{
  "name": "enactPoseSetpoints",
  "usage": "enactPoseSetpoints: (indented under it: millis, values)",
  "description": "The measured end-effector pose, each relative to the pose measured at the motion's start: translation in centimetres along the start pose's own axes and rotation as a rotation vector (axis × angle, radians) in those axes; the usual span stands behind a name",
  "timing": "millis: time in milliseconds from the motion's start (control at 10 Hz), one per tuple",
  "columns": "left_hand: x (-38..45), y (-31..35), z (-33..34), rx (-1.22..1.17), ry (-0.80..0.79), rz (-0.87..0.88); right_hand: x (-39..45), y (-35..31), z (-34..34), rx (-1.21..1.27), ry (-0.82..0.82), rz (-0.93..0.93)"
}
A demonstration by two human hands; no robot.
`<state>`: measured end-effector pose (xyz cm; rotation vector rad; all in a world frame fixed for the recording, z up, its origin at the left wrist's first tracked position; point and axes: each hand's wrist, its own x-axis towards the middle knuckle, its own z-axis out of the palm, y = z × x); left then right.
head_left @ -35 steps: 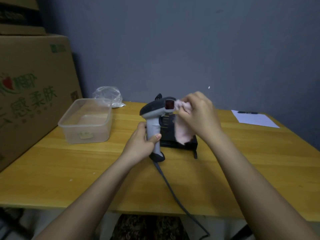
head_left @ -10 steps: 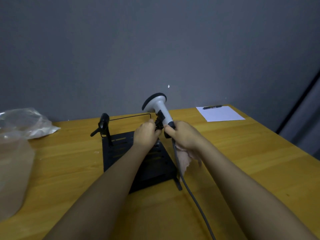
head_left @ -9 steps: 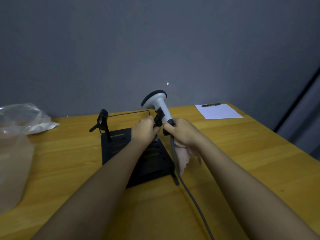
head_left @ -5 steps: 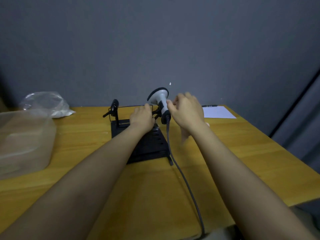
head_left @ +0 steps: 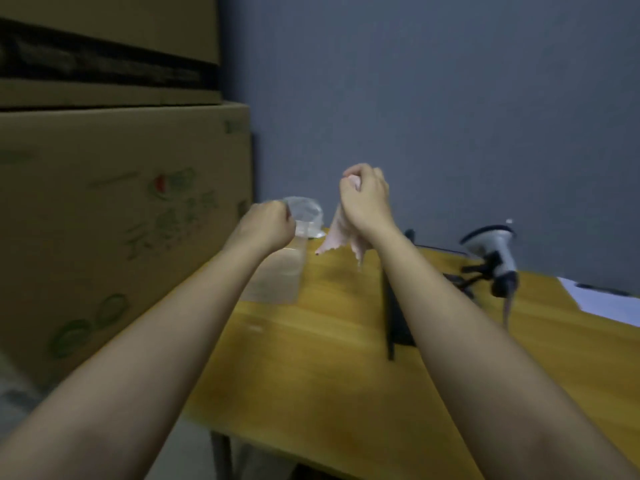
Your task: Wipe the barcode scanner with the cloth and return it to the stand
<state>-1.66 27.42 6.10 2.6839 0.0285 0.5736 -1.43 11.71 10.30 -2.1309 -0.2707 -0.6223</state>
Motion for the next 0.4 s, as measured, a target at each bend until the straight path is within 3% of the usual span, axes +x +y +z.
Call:
enactPoseSetpoints:
  millis: [200, 300, 400]
  values:
    - [1.6, -7.3, 0.0, 0.026, 0.048, -0.154, 2.5, 0.5, 10.7, 0.268, -0.031, 0.076]
    - [1.8, -8.6, 1.0, 0.052, 0.031, -0.199, 3.0, 2.9, 14.2, 0.178, -0.254, 0.141]
    - [2.6, -8.8, 2.4, 0.067, 0.013, -0.240, 2.8, 5.6, 15.4, -0.067, -0.551, 0.138]
